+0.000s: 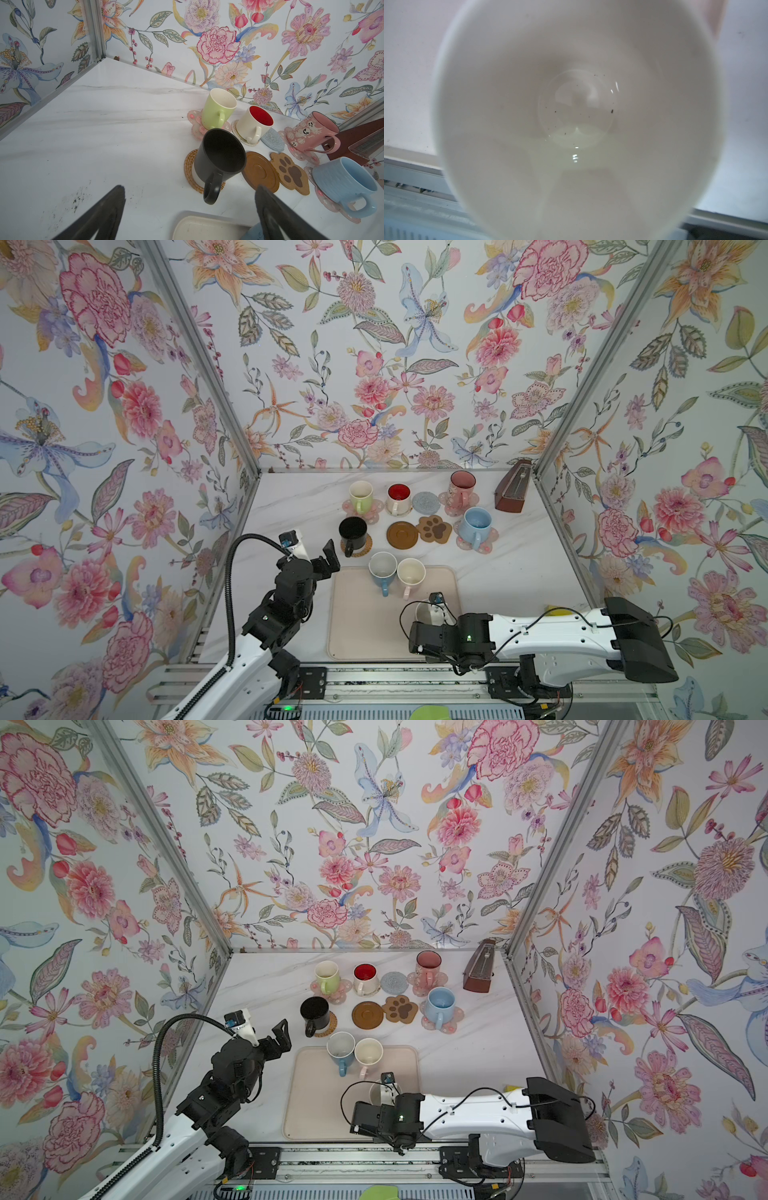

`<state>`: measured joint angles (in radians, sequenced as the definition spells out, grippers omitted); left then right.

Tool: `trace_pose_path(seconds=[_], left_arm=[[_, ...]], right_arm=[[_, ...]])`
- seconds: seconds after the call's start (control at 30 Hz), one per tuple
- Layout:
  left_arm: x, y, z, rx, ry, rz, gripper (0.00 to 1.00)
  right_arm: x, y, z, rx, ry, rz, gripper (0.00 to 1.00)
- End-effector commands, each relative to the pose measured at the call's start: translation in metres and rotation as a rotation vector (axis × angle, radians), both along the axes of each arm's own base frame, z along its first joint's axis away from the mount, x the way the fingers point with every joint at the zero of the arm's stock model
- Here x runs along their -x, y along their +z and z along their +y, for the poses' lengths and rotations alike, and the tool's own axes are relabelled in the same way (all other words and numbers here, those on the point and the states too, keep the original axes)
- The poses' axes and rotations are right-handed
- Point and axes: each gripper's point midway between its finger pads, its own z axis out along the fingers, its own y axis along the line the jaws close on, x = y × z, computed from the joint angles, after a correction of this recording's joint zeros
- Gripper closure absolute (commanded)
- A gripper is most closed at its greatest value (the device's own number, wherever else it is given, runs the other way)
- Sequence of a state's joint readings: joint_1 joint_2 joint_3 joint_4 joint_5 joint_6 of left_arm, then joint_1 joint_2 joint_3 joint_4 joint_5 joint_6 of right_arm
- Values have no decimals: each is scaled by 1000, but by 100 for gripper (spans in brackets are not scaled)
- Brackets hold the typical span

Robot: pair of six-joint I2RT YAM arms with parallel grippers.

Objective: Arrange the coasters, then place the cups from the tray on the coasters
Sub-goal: 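Carry the purple mug with the right gripper toward the blue woven coaster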

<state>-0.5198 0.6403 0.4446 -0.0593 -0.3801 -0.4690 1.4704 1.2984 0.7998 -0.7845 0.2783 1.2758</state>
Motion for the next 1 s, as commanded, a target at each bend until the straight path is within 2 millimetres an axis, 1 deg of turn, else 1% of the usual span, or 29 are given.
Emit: trace_pose_path(seconds=[0.0,0.03,0.13,0.33,0.5,0.63,0.7,0.77,0.83,0.93,0.97], left_arm=[[2,-7,12,-27,47,12,1],[2,-7,13,-26,48,11,1],[3,-9,14,-21,53,14,1],[7,-10,19,-24,68,20,1],[12,-10,24,-13,84,11,1],[14,-15,25,-10,90,28,1],[16,-18,27,-12,94,42,1],[17,-20,28,-14,97,49,1],[18,-21,29,-11,99,50,1],[20,-22,30,-2,102,48,1],[20,-24,30,3,104,50,1]], right_arm=[[-11,10,-24,15,-61,-59,100],[-13,11,-26,10,-65,-60,100],[-30,21,-34,-16,-89,-85,100],[-86,60,-50,-50,-157,-200,100],[-142,94,-63,-64,-199,-299,100],[-189,121,-63,-139,-221,-361,100],[-216,133,-61,-161,-219,-394,100],[-239,138,-56,-167,-201,-404,100],[-262,138,-52,-147,-178,-403,100],[-292,130,-45,-119,-146,-382,100],[-306,129,-47,-116,-154,-381,100]])
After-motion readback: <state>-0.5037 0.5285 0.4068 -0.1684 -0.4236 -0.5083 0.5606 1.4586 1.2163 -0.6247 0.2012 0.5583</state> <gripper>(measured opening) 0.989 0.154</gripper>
